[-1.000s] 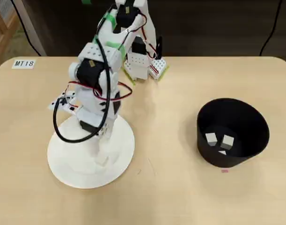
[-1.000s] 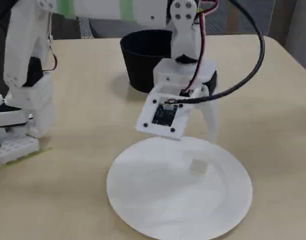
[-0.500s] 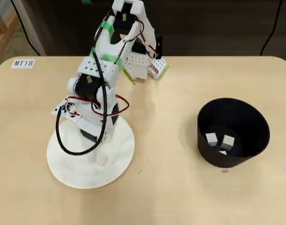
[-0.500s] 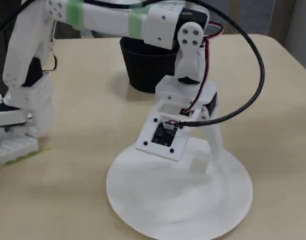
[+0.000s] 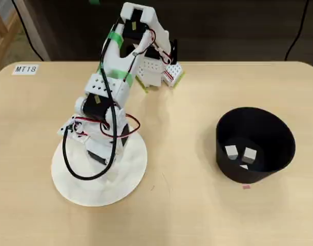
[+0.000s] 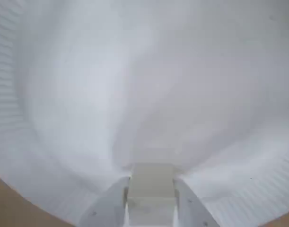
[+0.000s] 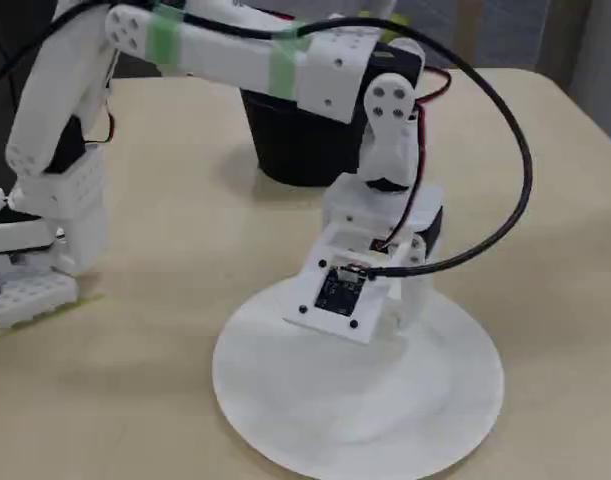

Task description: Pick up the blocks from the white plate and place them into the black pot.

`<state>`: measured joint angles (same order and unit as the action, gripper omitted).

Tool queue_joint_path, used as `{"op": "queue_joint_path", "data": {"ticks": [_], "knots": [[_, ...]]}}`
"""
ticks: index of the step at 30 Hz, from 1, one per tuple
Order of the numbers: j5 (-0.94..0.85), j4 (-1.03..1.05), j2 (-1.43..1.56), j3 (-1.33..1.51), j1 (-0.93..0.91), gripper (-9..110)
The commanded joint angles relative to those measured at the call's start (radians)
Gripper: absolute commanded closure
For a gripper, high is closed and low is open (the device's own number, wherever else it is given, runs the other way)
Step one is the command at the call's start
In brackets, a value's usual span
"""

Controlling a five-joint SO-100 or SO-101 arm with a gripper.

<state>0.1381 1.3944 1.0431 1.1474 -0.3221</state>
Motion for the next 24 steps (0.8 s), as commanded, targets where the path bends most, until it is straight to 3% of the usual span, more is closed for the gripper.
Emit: {"op": "queue_joint_path", "data": {"ticks": [1,10,15,24], "knots": [[0.015,-0.008,-0.015,-0.072,0.005,101],[-0.031,-0.025,0.018,-0.091,0.002,104],[-0.195,-0.206,0.189,-0.081,0.043,104],[-0.331,-0.387,0.483,0.046,0.344,104]]}}
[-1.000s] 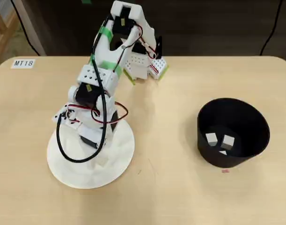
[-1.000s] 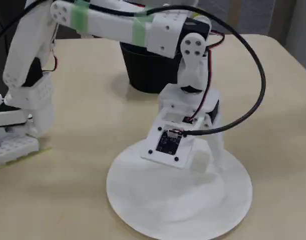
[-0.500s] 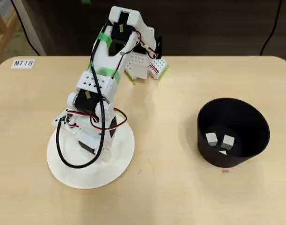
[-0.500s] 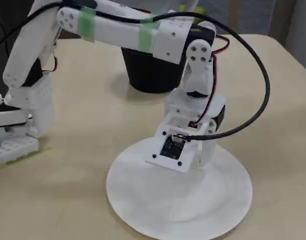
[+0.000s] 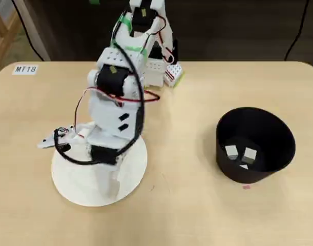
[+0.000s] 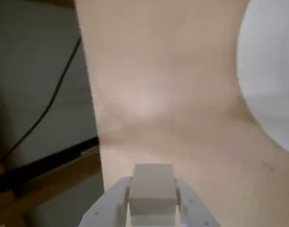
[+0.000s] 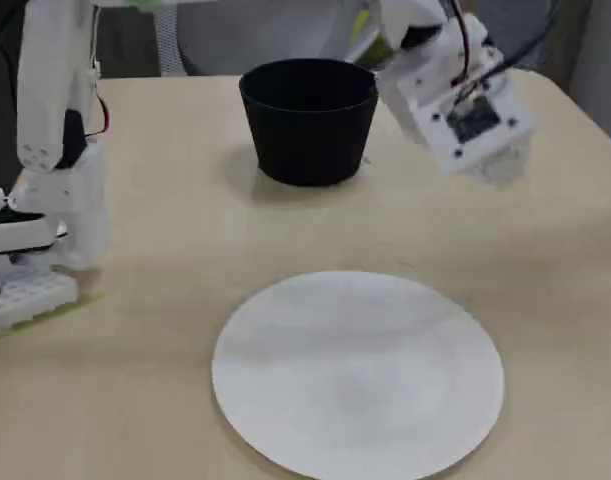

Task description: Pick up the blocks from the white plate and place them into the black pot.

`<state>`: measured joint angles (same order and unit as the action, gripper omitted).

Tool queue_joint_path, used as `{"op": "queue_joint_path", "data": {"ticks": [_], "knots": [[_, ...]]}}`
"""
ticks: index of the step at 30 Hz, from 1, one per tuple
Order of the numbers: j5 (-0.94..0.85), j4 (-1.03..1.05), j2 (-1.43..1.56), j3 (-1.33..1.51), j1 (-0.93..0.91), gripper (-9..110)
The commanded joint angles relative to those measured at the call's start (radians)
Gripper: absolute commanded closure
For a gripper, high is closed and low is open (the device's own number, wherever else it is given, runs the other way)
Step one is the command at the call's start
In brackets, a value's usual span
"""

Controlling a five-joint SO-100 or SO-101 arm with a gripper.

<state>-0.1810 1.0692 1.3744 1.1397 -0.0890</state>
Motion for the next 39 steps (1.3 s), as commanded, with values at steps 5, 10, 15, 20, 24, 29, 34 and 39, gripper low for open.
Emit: {"op": "queue_joint_path", "data": {"ticks": [5,10,15,20,24,29,34,39], "knots": [[0.057,-0.149,0.382,0.267,0.337,104],[0.115,-0.221,0.532,0.472,0.549,104],[0.137,-0.278,0.612,0.666,0.643,104],[0.129,-0.374,0.62,0.79,0.663,104],[0.129,-0.417,0.612,0.844,0.658,104],[0.091,-0.405,0.611,0.847,0.68,73],[0.098,-0.396,0.624,0.847,0.69,72],[0.121,-0.382,0.641,0.847,0.69,91]]}}
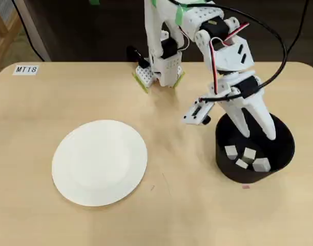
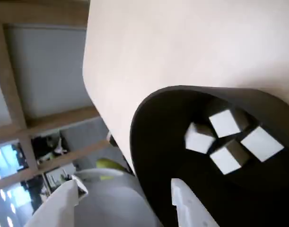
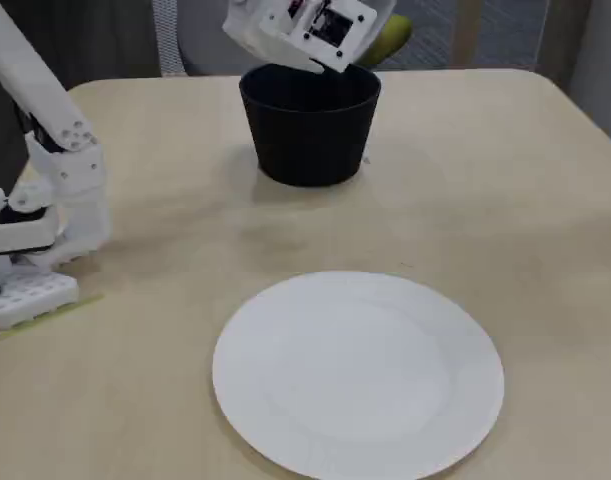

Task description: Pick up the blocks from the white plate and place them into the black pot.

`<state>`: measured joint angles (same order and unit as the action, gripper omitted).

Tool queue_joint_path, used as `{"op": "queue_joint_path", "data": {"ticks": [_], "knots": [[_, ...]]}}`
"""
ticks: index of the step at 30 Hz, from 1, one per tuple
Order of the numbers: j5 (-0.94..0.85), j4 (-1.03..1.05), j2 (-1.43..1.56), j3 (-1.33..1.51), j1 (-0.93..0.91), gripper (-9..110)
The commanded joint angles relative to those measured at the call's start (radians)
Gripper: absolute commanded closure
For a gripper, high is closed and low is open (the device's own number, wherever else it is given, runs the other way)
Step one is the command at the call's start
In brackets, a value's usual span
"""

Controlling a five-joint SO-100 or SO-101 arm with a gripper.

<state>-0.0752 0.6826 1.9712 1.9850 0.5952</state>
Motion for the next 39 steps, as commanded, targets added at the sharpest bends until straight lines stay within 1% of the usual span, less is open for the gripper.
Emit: {"op": "queue_joint_path", "data": {"ticks": [1,4,10,13,15,21,28,36,39], "knots": [[0.035,0.012,0.049,0.002,-0.005,103],[0.043,0.084,0.092,-0.005,-0.08,104],[0.055,0.235,0.288,0.003,-0.405,104],[0.049,0.278,0.414,0.031,-0.497,104],[0.06,0.278,0.52,0.112,-0.515,104],[0.092,0.273,0.893,0.502,-0.558,104],[0.091,0.354,1.281,0.839,-0.609,104],[0.054,0.351,1.282,0.991,-0.614,104],[0.043,0.354,1.282,1.003,-0.606,104]]}}
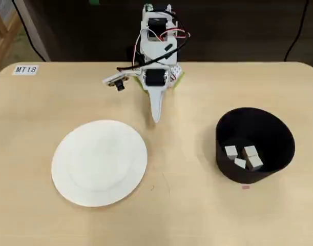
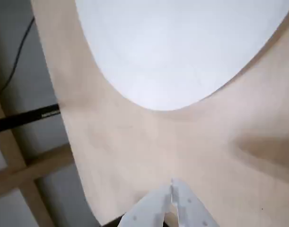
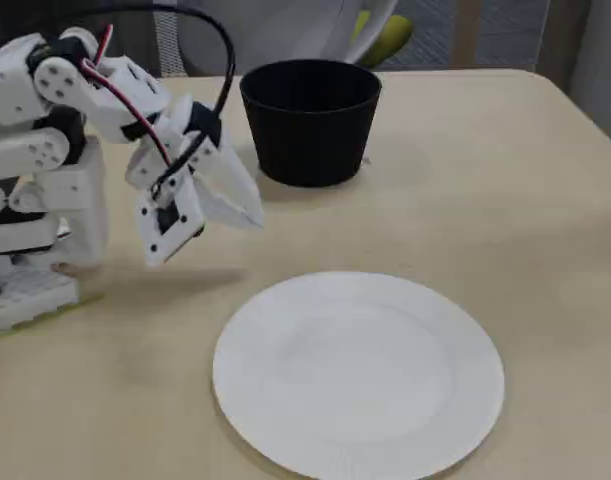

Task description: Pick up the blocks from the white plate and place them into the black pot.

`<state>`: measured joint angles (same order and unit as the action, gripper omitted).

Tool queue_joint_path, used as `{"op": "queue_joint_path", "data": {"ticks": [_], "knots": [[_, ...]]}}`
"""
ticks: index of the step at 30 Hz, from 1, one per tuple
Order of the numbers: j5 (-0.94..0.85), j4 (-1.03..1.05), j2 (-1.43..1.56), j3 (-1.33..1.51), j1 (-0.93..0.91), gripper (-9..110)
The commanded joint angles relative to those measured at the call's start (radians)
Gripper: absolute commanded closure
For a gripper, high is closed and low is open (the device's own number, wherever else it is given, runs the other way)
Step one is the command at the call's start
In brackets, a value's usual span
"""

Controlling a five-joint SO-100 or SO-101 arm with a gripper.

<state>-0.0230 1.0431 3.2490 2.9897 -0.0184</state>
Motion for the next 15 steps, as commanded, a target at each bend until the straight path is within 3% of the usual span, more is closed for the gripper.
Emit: {"op": "queue_joint_path", "data": {"ticks": [1,15], "knots": [[-0.009,-0.009,0.005,-0.002,0.006,104],[-0.037,-0.021,0.005,0.002,0.006,104]]}}
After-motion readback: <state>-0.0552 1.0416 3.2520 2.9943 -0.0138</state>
